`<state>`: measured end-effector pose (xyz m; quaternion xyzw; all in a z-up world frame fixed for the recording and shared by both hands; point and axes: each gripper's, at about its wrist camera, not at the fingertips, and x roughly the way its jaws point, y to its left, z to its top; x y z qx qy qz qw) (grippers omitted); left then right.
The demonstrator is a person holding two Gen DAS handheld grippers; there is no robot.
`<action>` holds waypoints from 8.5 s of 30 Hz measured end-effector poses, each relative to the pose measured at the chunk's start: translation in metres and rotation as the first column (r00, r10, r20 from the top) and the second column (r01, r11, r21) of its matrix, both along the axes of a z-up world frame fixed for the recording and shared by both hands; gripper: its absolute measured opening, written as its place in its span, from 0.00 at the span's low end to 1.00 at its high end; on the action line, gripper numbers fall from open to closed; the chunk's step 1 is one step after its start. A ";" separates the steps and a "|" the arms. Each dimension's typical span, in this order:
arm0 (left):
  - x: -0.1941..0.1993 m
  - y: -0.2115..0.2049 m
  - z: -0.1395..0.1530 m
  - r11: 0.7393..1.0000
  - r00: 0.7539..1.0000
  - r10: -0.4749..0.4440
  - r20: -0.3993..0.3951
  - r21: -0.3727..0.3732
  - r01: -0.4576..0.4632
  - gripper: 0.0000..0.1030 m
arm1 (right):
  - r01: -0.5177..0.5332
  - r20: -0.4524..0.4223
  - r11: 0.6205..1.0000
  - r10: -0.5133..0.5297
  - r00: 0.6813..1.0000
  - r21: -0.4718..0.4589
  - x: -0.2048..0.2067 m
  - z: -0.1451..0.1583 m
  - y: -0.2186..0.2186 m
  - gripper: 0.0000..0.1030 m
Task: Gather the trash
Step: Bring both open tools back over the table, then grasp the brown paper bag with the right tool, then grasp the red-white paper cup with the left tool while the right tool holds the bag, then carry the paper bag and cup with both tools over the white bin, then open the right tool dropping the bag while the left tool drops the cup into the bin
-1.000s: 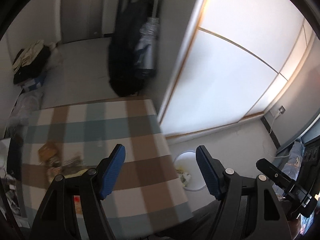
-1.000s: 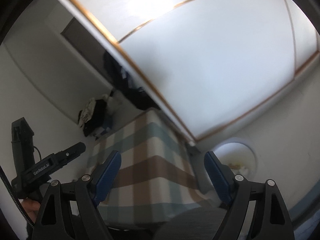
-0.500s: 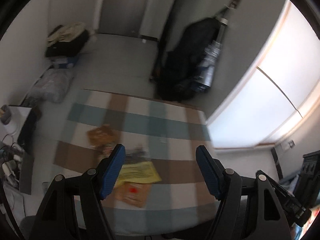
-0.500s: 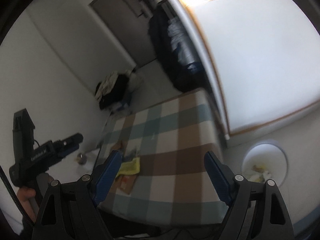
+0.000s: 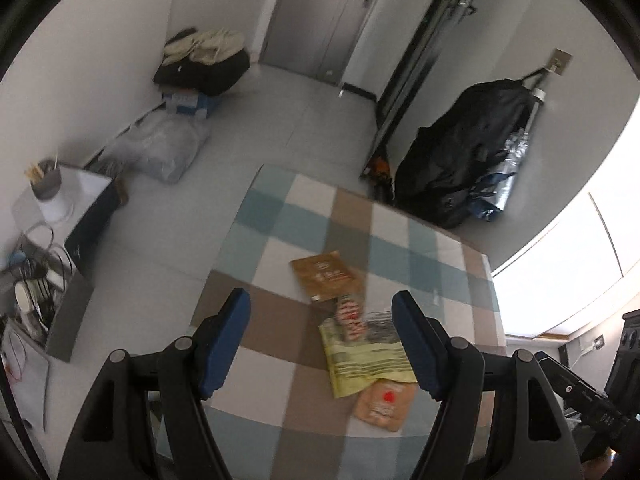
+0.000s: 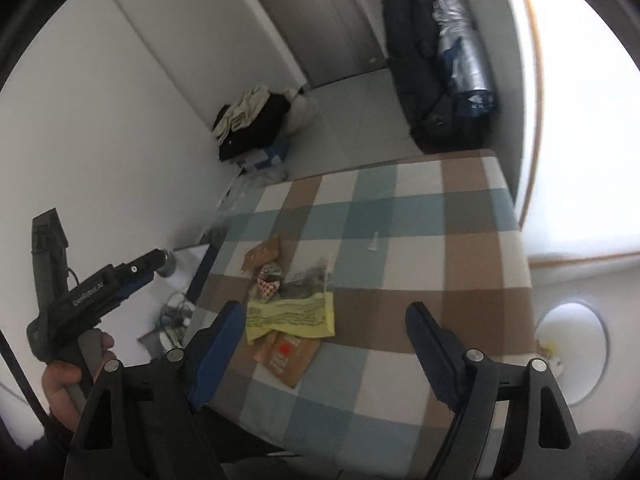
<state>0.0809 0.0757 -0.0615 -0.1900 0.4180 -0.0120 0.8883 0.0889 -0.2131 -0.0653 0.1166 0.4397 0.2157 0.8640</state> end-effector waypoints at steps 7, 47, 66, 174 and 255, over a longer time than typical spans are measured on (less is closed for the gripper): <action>0.006 0.029 -0.016 0.995 0.996 0.065 -0.063 -0.075 -0.070 0.68 | -0.066 -0.044 0.996 0.064 0.997 -0.055 0.028 -0.011 0.039 0.79; -0.006 0.093 -0.020 0.977 0.986 0.156 -0.050 -0.140 -0.162 0.68 | -0.454 -0.370 0.752 0.296 0.881 -0.479 0.147 -0.101 0.241 0.61; -0.002 0.084 -0.031 0.984 0.982 0.155 -0.108 -0.077 -0.163 0.68 | -0.367 -0.236 0.861 0.297 0.925 -0.353 0.127 -0.062 0.194 0.49; -0.023 -0.035 -0.018 0.985 0.976 -0.167 -0.137 0.013 0.170 0.12 | -0.060 -0.059 0.997 0.063 0.996 0.047 -0.030 -0.052 -0.020 0.50; 0.082 -0.445 -0.107 0.765 0.650 -0.609 -0.455 -0.122 0.632 0.12 | 0.480 -0.509 0.876 -0.393 0.766 0.045 -0.004 -0.212 -0.353 0.78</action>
